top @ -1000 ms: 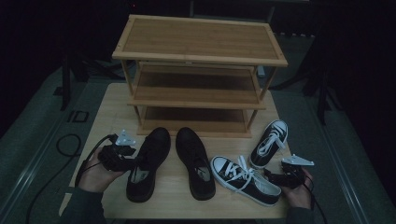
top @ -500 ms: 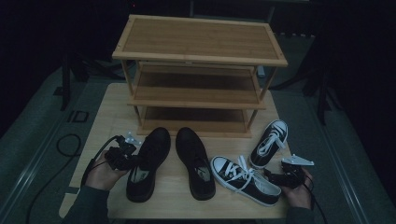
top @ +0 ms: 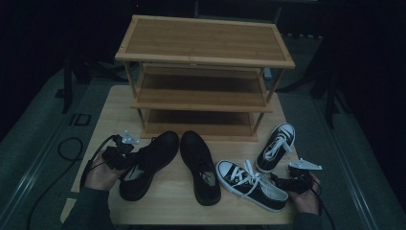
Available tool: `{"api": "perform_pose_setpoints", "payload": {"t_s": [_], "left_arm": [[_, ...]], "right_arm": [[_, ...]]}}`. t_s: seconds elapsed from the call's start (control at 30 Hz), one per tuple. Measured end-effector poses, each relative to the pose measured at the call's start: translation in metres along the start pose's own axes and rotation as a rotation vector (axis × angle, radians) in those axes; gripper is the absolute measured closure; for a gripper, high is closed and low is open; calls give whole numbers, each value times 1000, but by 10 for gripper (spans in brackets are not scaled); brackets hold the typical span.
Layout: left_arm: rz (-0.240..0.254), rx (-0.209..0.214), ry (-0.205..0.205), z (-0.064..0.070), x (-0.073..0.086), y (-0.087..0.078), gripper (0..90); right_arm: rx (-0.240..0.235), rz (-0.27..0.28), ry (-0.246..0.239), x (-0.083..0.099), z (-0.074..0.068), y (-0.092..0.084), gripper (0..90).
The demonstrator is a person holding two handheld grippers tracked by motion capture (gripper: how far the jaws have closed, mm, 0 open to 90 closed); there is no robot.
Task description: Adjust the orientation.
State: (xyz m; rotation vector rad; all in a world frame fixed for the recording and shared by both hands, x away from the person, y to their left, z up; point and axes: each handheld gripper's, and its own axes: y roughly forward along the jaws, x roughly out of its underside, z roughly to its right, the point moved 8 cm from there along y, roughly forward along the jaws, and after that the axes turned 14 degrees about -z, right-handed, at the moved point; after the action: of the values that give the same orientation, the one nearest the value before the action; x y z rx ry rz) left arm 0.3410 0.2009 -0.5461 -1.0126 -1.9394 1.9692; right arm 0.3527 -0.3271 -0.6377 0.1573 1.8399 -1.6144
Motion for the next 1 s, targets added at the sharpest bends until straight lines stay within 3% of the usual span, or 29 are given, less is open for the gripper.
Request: {"api": "perform_pose_setpoints", "payload": {"t_s": [0.2,0.4,0.47,0.7,0.87,1.0], "left_arm": [[20,-9,7,-10,-2,1,874],[45,-16,-21,-22,-3,0,875],[54,-38,-29,-27,-4,1,876],[86,-17,-65,-33,-3,2,876],[101,-7,-65,-32,-3,3,868],[101,-10,-58,-29,-5,1,708]], "right_arm": [[0,0,-1,0,0,0,117],[-1,0,-1,0,0,0,117],[-1,0,-1,0,0,0,117],[-1,0,-1,0,0,0,117],[-1,0,-2,0,0,0,117],[-1,0,-1,0,0,0,117]]}}
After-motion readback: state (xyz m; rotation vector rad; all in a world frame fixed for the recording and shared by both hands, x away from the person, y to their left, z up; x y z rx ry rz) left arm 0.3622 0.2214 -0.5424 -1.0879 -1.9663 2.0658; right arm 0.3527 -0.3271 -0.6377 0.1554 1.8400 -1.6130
